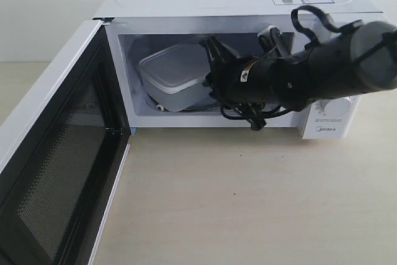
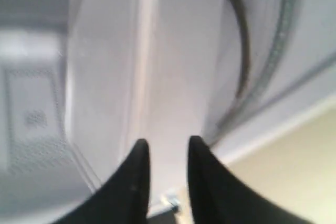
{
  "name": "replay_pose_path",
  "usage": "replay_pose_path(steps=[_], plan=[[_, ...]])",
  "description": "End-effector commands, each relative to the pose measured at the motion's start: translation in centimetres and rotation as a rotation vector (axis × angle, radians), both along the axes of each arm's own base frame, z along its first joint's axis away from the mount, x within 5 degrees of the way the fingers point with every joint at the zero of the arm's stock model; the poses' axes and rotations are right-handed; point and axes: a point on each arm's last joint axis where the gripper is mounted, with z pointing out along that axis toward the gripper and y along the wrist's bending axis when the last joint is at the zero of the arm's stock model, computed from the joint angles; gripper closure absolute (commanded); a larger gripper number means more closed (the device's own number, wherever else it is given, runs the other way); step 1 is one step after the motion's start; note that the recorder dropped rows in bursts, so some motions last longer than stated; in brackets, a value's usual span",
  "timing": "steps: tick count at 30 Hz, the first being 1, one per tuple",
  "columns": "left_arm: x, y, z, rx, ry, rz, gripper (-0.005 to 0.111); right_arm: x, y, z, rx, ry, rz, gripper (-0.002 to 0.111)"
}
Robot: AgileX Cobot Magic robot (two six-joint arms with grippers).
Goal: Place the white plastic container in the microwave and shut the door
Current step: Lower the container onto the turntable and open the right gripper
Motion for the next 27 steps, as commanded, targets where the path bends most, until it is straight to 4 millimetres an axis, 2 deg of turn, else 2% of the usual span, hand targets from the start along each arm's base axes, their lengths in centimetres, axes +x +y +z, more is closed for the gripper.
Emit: replay_pose_path(steps=[1, 4, 7, 9, 13, 16, 20, 27], plan=[[0.0, 0.0, -0.1, -0.002, -0.003, -0.004, 0.102, -1.4, 0.0, 3.1, -0.35, -0.115, 0.257, 0.108], [0.0, 0.0, -0.1, -0.002, -0.003, -0.004, 0.102, -2.8, 1.7, 3.4, -0.504, -0.169, 0.413, 0.108], [0.0, 0.0, -0.1, -0.002, -0.003, -0.004, 0.102, -3.7, 4.0, 2.8, -0.541, -0.228, 0.523, 0.108], [0.0, 0.0, -0.1, -0.002, -0.003, -0.004, 0.102, -3.8, 5.3, 1.8, -0.567, -0.291, 0.598, 0.108], [0.0, 0.0, -0.1, -0.002, -0.003, -0.004, 0.102, -3.2, 6.2, -0.8, -0.54, -0.311, 0.628, 0.108], [0.0, 0.0, -0.1, -0.002, -0.003, -0.004, 0.102, -2.3, 6.2, -2.2, -0.499, -0.336, 0.615, 0.108], [0.0, 0.0, -0.1, -0.002, -0.003, -0.004, 0.102, -0.5, 5.7, -3.4, -0.425, -0.294, 0.5, 0.108], [0.0, 0.0, -0.1, -0.002, -0.003, -0.004, 0.102, 1.3, 5.7, -2.2, -0.363, -0.405, 0.33, 0.108]])
